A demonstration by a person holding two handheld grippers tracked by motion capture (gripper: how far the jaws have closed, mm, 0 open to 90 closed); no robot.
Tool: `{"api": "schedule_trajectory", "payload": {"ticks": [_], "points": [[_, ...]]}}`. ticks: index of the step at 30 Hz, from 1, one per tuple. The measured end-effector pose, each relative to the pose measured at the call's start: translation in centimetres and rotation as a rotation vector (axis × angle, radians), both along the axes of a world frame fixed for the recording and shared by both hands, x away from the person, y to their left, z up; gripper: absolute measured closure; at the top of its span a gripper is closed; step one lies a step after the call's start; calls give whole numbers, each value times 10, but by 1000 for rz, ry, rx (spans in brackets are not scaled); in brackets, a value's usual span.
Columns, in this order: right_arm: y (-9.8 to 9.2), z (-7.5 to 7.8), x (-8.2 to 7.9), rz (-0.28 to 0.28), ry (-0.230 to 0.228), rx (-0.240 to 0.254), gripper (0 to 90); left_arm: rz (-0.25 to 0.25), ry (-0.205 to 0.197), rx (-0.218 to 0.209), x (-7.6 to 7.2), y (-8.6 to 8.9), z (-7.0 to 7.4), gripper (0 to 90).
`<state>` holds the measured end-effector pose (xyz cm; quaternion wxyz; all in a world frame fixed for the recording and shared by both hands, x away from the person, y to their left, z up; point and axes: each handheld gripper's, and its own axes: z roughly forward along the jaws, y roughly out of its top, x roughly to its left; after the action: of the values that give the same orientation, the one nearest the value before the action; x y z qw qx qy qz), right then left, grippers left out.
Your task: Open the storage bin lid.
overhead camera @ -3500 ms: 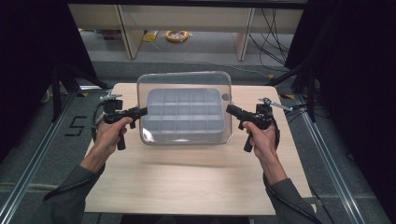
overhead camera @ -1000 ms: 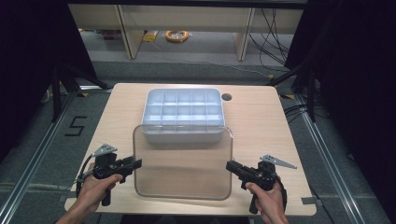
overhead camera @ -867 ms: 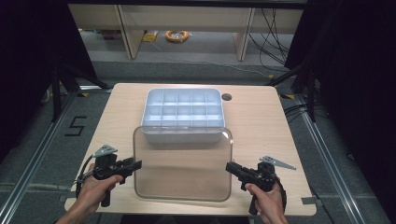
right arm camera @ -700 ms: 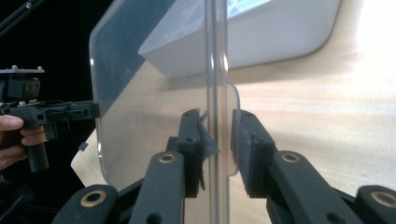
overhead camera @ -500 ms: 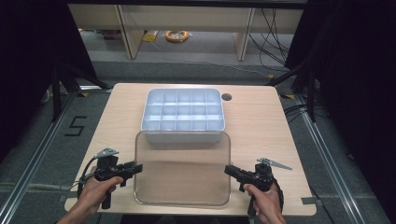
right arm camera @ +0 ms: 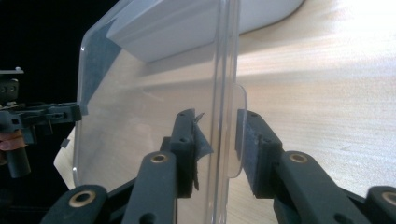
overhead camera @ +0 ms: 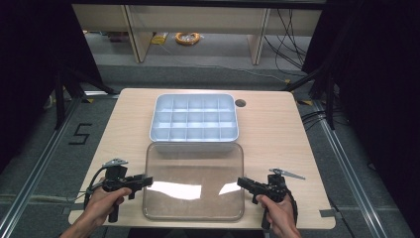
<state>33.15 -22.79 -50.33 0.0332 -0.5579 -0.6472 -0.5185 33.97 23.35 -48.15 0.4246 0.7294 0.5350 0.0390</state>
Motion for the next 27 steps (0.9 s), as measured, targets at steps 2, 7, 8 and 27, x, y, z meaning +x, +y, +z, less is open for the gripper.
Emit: {"api": "schedule_trajectory", "payload": {"ticks": [2, 7, 8, 27], "points": [[0, -2, 1, 1, 5, -5, 684, -3, -3, 4, -1, -1, -2, 571], [2, -5, 3, 1, 20, -18, 672, 2, 15, -12, 1, 1, -8, 567], [3, -5, 4, 0, 19, -16, 668, 4, 17, -17, 1, 1, -9, 566], [12, -15, 15, 15, 44, -99, 602, 16, 53, -23, 5, 5, -27, 543]]}}
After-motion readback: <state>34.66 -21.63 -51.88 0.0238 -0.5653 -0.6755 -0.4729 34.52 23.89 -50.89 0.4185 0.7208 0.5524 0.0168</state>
